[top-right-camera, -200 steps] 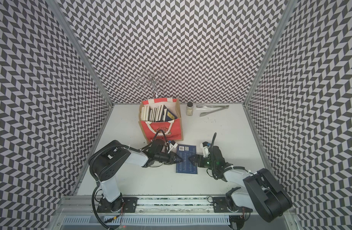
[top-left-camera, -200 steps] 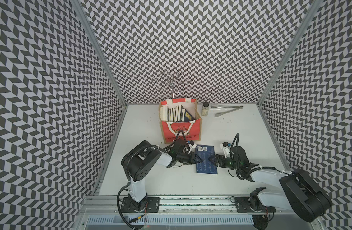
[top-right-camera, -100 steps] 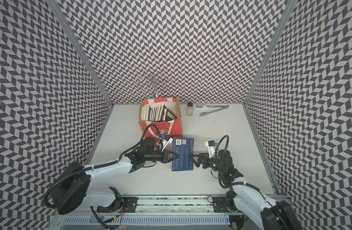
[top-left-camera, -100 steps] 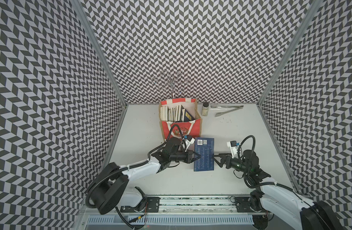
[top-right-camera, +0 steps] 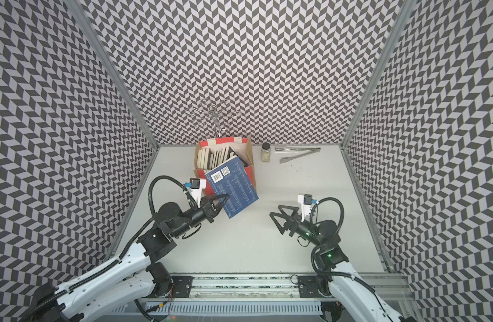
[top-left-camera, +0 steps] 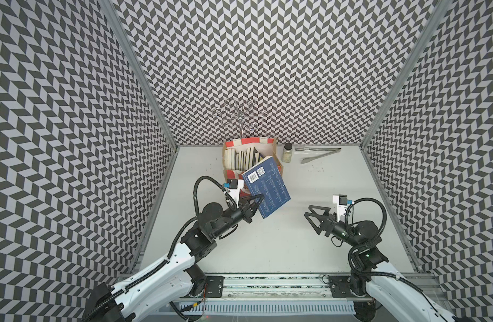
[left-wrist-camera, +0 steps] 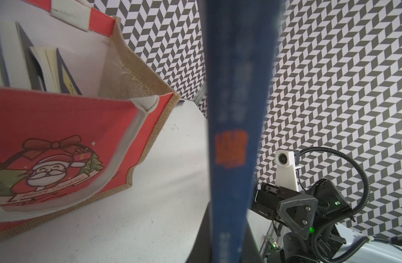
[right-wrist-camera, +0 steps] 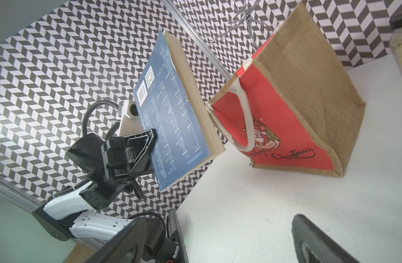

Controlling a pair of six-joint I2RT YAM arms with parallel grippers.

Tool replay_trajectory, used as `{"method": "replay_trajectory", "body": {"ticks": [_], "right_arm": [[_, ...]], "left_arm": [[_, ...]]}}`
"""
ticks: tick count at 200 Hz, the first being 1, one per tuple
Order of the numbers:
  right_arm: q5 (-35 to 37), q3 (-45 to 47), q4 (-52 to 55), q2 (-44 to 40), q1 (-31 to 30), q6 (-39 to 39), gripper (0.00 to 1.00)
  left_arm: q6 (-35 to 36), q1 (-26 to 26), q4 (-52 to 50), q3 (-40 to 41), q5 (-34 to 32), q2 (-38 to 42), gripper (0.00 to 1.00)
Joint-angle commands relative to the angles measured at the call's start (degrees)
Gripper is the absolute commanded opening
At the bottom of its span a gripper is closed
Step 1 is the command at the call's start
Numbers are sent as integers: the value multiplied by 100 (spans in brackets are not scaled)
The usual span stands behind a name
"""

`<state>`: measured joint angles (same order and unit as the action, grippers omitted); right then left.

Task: Put the books into the canvas bag
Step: Pick up the book from the center of the board.

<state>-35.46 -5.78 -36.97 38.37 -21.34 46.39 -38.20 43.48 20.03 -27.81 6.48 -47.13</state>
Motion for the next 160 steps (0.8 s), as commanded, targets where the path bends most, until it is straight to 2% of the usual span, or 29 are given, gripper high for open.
{"method": "replay_trajectory", "body": {"ticks": [1, 40, 119, 131, 139, 160], "right_arm": [[41, -338, -1234, 555, -346, 652, 99], [821, -1117, -1163, 1529, -1193, 620, 99], [729, -1466, -2463, 2679, -1346, 1123, 99], [650, -1461, -2838, 2800, -1346, 1272, 94], [570, -1461, -3096, 2876, -1350, 1360, 87], [432, -1453, -3657, 2995, -1350, 1615, 50]], "left_arm": [[-197, 39, 1106, 127, -457, -52, 0], [-109, 136, 1518, 132, -270, -285, 0], [-156, 497, 1844, 259, -175, -257, 0], [-144, 528, 1795, 263, -175, -242, 0], [-144, 534, 1764, 272, -181, -222, 0], [-153, 548, 1742, 345, -200, -206, 0]]}}
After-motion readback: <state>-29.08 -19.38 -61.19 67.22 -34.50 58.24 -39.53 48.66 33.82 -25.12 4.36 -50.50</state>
